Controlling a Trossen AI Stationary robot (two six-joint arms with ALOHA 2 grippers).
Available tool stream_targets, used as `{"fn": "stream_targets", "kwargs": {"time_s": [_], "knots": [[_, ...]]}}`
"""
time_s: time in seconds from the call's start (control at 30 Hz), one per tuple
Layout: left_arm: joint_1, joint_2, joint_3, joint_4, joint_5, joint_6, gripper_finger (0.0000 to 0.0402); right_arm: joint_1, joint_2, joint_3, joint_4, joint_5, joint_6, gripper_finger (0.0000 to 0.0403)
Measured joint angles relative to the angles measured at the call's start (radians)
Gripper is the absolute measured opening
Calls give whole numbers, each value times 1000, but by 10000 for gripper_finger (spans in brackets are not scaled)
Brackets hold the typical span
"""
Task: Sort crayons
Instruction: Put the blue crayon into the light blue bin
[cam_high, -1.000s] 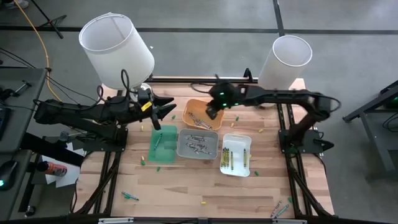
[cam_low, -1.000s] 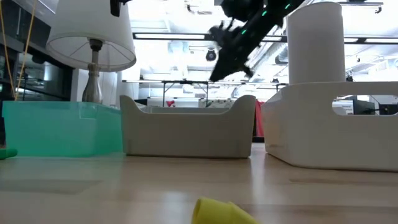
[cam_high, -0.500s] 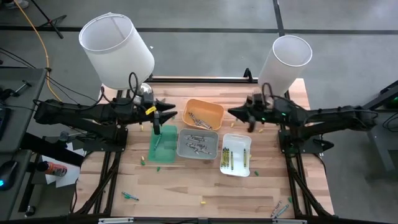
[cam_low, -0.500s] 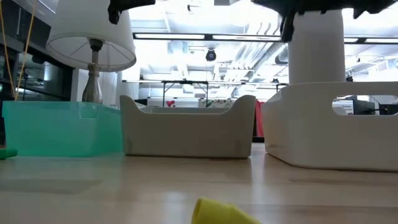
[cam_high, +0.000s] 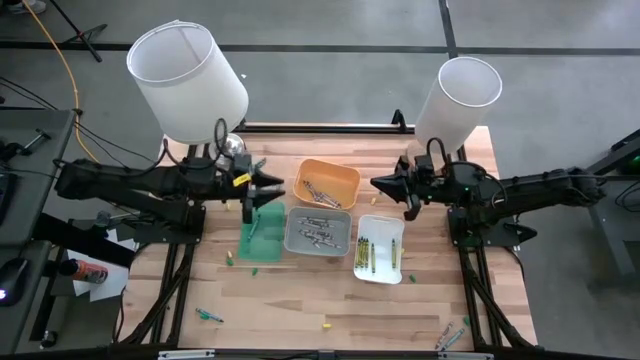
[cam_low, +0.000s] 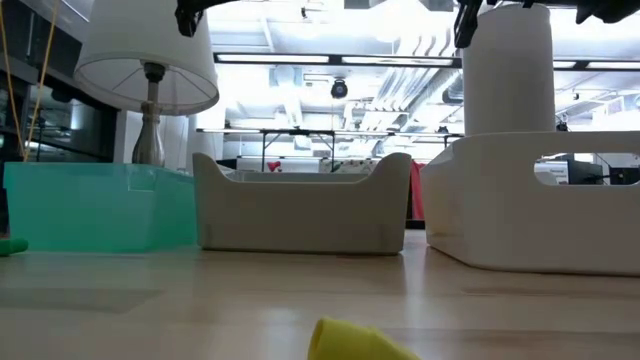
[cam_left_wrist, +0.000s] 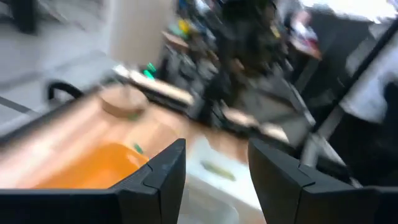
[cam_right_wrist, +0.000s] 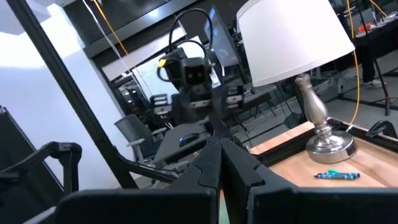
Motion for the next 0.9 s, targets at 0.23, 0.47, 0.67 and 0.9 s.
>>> {"fn": "stream_targets", "kwargs": {"time_s": [0.23, 0.47, 0.67, 0.9], "knots": [[-249, 93, 173, -537, 129, -60, 159, 0, 0, 0, -8, 28, -24, 0], [-732, 301, 220, -740, 133, -282, 159, -2, 1, 1, -66, 84, -27, 0], [-1009, 557, 220, -729, 110, -411, 158, -2, 1, 1, -115, 113, -25, 0], [-1088, 746, 220, -727, 105, -504, 158, -2, 1, 1, -122, 122, -23, 0]]}}
